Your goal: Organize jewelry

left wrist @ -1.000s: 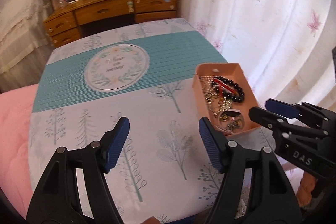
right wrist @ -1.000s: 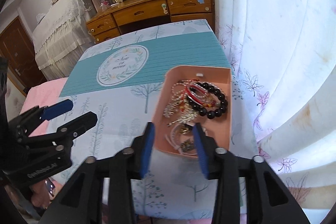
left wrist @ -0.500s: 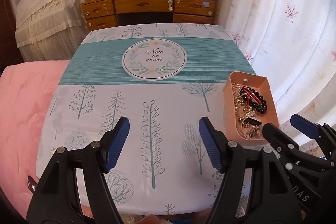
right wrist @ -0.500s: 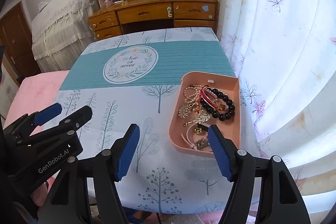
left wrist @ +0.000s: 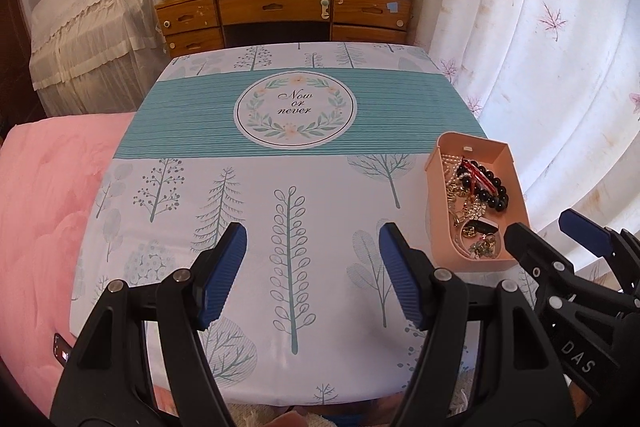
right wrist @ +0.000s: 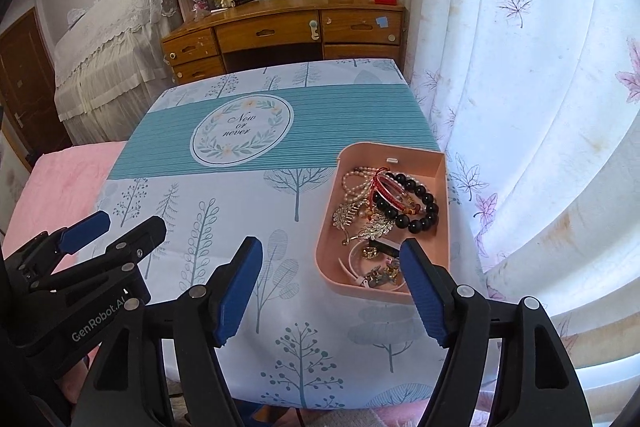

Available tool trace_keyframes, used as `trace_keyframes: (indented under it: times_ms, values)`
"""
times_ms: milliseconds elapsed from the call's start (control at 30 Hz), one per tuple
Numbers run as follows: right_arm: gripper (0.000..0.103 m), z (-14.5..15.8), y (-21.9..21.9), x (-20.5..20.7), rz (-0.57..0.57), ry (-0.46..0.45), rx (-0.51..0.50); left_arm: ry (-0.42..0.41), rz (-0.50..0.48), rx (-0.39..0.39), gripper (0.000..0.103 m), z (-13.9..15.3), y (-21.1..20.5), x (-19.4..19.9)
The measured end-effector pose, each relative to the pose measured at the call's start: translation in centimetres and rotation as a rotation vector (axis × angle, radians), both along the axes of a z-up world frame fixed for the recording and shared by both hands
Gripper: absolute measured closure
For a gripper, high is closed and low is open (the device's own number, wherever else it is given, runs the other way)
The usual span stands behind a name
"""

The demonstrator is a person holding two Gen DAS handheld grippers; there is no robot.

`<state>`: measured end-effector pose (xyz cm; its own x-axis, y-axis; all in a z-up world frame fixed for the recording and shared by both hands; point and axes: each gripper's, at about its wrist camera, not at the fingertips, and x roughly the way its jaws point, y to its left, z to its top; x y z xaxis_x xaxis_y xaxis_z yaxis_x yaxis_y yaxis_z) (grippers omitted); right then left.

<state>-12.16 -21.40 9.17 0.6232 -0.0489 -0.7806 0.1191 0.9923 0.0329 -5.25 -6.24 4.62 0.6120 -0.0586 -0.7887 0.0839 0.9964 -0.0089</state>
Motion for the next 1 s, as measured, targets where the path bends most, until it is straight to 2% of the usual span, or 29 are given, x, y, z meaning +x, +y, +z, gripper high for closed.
trace_keyframes:
  times_ms: [1000]
  values:
    - [0.031,-0.12,-0.01,-0.03,-0.013,-0.003,-0.002,0.006,-0.002,0.004,0.036,-0.6,0.12,-0.4]
